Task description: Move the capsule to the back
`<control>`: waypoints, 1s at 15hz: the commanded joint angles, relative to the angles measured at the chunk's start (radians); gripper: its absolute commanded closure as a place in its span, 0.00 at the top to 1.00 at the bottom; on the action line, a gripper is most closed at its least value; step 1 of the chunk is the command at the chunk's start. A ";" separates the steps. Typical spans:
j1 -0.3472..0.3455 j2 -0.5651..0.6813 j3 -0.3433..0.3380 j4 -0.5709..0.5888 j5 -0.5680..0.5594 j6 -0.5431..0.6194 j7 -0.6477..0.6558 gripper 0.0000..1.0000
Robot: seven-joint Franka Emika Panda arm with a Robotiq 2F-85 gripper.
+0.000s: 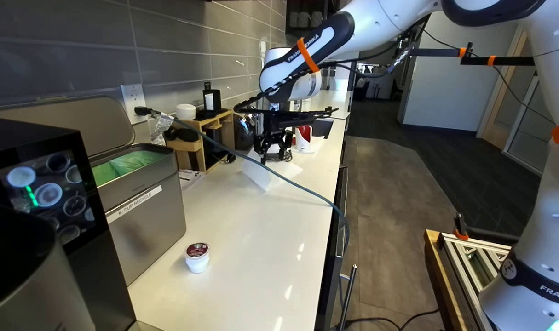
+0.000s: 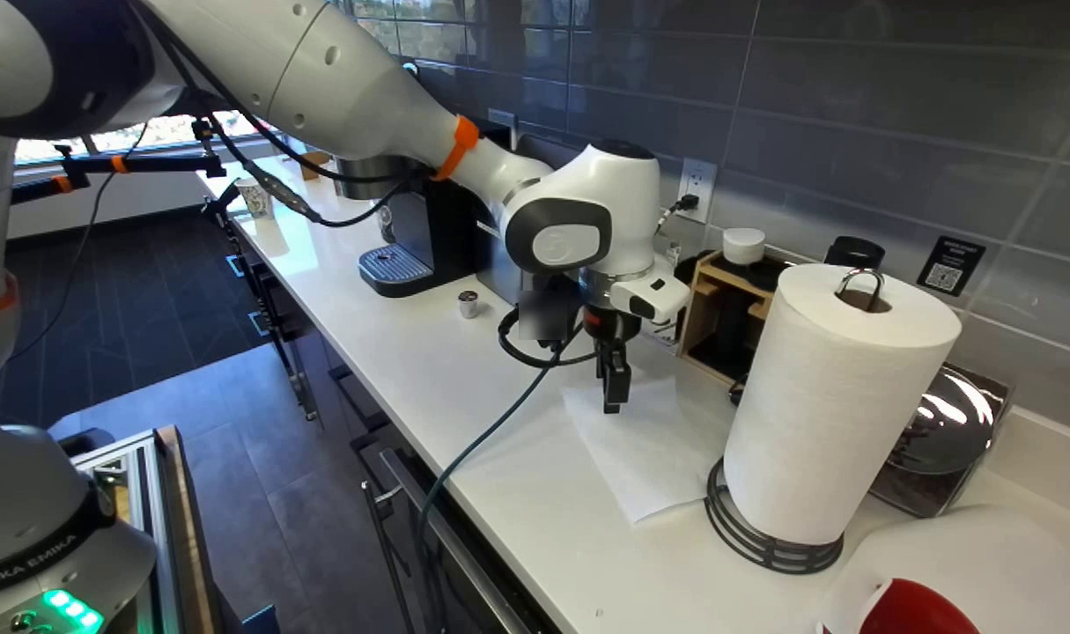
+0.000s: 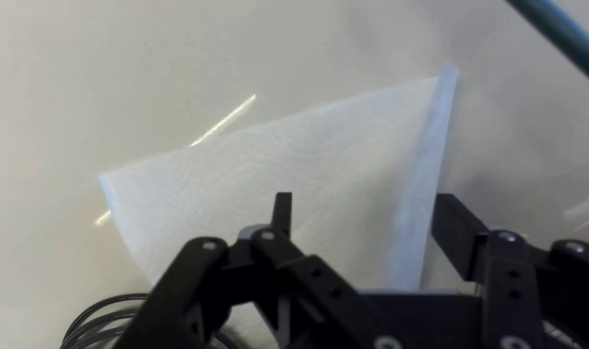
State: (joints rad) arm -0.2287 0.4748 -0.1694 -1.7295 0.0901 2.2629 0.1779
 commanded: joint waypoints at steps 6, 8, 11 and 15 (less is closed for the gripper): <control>0.092 -0.261 -0.094 -0.320 -0.150 0.014 0.286 1.00; 0.086 -0.322 -0.105 -0.413 -0.175 0.038 0.341 0.99; 0.079 -0.411 -0.111 -0.541 -0.209 0.084 0.404 1.00; 0.068 -0.516 -0.094 -0.704 -0.278 0.220 0.506 1.00</control>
State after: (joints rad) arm -0.1597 0.0668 -0.2747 -2.2845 -0.1191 2.3727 0.5945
